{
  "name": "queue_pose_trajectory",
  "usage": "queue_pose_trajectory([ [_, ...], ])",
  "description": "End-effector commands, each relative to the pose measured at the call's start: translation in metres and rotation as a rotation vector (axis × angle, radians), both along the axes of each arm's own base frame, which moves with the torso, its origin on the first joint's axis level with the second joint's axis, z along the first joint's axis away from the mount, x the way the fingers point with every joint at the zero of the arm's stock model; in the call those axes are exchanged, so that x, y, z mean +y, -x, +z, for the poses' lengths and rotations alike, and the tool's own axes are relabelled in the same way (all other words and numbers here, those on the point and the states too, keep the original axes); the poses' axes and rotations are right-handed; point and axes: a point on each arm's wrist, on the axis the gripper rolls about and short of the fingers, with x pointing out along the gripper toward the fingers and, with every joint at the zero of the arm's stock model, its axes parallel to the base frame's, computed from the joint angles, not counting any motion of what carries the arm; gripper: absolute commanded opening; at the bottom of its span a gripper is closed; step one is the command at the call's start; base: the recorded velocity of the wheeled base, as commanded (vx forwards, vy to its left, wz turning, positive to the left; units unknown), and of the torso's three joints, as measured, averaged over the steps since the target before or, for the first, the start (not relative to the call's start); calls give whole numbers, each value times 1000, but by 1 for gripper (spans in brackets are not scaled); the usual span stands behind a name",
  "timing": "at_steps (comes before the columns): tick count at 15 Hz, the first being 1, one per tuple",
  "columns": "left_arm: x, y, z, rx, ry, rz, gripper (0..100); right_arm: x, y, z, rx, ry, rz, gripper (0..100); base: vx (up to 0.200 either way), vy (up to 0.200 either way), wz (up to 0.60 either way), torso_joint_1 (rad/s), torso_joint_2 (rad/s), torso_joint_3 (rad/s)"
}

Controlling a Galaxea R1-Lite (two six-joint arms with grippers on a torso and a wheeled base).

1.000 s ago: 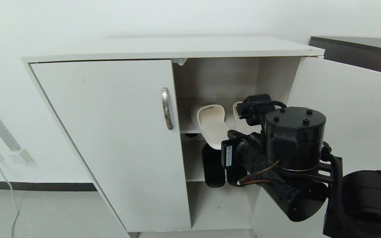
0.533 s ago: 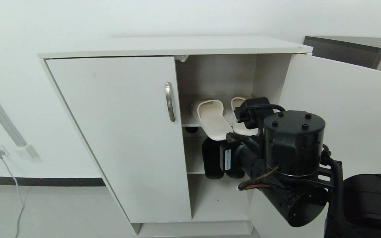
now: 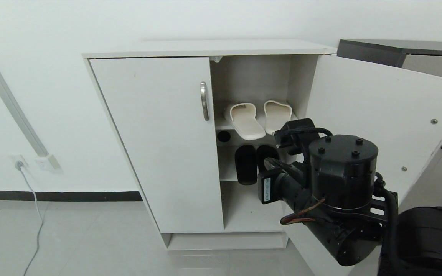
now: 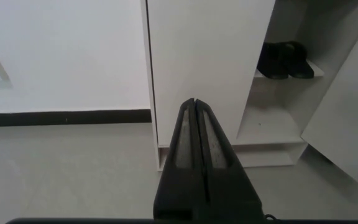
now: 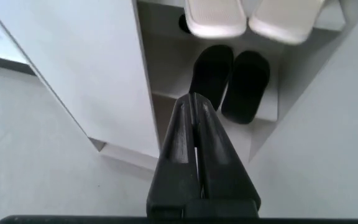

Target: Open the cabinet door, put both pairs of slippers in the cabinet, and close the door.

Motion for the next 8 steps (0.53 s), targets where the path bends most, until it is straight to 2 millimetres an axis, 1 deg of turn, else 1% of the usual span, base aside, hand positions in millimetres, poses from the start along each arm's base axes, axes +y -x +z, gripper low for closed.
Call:
queue_pose_trajectory([
  [1, 0, 0, 0, 1, 0, 1, 0, -1, -1, -4, 8, 11, 1, 0, -200, 0, 0, -2, 2, 2],
  [2, 0, 0, 0, 1, 0, 1, 0, 0, -1, -5, 10, 13, 8, 0, -200, 0, 0, -2, 2, 7],
  [4, 0, 0, 0, 1, 2, 1, 0, -2, 1, -9, 22, 23, 29, 0, 0, 0, 0, 0, 0, 0],
  [8, 0, 0, 0, 1, 2, 1, 0, -2, 1, -11, 25, 27, 31, 0, 0, 0, 0, 0, 0, 0],
])
